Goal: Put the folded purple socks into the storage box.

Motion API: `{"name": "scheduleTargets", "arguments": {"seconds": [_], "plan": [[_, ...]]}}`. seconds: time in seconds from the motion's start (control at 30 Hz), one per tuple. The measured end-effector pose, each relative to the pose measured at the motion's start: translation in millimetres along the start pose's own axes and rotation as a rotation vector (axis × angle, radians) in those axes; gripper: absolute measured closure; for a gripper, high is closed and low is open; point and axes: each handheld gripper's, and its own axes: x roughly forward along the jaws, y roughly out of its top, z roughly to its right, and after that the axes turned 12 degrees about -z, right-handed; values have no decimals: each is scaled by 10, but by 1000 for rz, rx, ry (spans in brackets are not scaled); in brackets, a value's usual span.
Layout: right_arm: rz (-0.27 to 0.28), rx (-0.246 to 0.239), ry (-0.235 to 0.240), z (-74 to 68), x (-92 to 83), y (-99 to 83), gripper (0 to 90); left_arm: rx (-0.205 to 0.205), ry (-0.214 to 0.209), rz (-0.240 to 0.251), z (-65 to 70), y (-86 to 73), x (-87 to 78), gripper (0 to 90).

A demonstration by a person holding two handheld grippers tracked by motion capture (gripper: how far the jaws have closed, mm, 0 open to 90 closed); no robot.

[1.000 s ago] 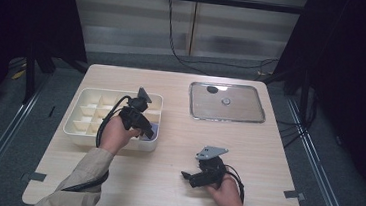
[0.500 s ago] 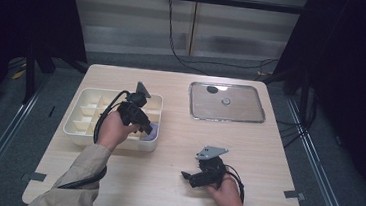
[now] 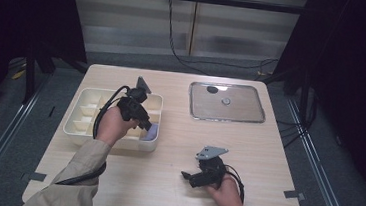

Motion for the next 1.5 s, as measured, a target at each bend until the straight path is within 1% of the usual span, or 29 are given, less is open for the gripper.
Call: {"name": "scheduleTargets", "arguments": {"seconds": [0.13,0.63,0.77,0.8,0.9,0.97,1.0,1.1,1.17,1.2,1.23,1.5], "plan": [[-2,2,1,-1,-2,0,135,-10,6,-3,7,9,-46,758],[-1,1,0,-1,-1,0,135,-5,11,-17,26,65,-165,804],[-2,2,2,0,-2,0,135,-8,10,-21,36,81,-182,833],[-1,0,0,0,0,0,135,-1,14,-25,35,86,-186,839],[0,0,0,1,0,0,135,-4,14,-27,47,103,-191,861],[-2,2,2,-1,-2,0,135,1,18,-39,44,111,-197,893],[0,-1,0,1,0,0,135,4,18,-37,40,118,-192,900],[-1,-1,-2,1,-2,0,135,6,18,-41,43,135,-181,900],[-2,0,-1,0,-2,0,135,-1,19,-43,47,146,-170,900],[-2,0,-2,0,-2,0,135,0,16,-50,46,152,-168,900],[-1,-1,-3,0,-2,0,135,2,15,-44,46,158,-163,900],[-2,0,-2,0,-2,0,135,3,27,-46,46,200,-149,900]]}}
